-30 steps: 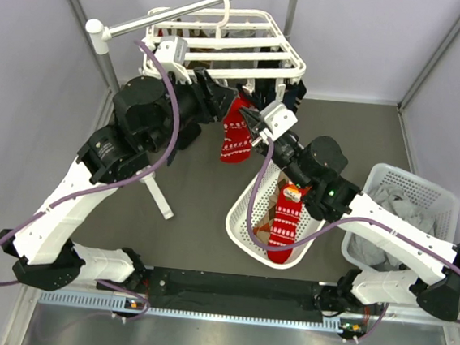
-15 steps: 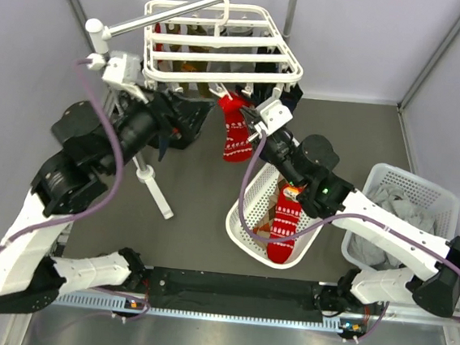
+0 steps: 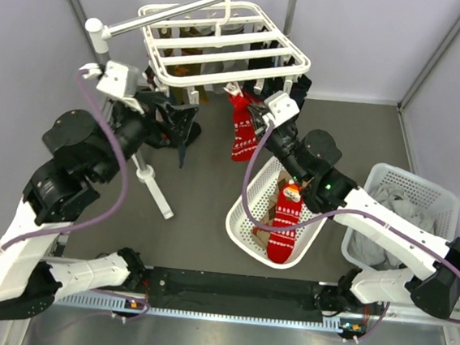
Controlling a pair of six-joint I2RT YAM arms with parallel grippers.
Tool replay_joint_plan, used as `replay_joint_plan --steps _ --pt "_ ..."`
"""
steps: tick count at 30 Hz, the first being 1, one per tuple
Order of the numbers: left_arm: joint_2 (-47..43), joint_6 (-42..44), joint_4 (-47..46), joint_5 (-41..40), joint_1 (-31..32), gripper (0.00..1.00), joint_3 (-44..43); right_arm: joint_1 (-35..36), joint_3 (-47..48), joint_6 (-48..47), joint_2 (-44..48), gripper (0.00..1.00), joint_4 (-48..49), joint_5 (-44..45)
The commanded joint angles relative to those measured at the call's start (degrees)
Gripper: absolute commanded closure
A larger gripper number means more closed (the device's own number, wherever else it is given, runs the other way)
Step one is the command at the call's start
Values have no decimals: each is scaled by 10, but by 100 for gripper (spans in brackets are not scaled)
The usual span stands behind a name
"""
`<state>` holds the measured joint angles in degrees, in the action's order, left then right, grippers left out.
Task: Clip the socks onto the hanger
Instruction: Open the clamp at the hanger.
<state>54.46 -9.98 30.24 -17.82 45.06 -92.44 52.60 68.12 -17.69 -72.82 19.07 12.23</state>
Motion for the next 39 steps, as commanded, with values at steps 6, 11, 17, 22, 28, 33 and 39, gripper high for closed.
replay_joint_plan --steps 6,11,17,22,28,33,39 --pt "43 95 -22 94 -15 17 2 -18 -11 20 29 100 -17 -42" --pt "43 38 -57 256 -118 20 34 -22 -15 20 34 100 -24 -51" --pt "41 -84 -180 456 -254 24 96 -26 -20 18 45 100 -24 -56" --pt "41 -99 -223 525 -255 24 106 -25 -20 15 50 100 -25 -59" --pt "38 -89 -258 525 -254 23 114 -25 -21 13 54 100 -27 -60" --pt "50 -75 -269 502 -254 25 114 -26 -15 10 51 100 -29 -62" --pt "57 -71 -293 478 -255 30 110 -25 -8 7 49 100 -32 -63"
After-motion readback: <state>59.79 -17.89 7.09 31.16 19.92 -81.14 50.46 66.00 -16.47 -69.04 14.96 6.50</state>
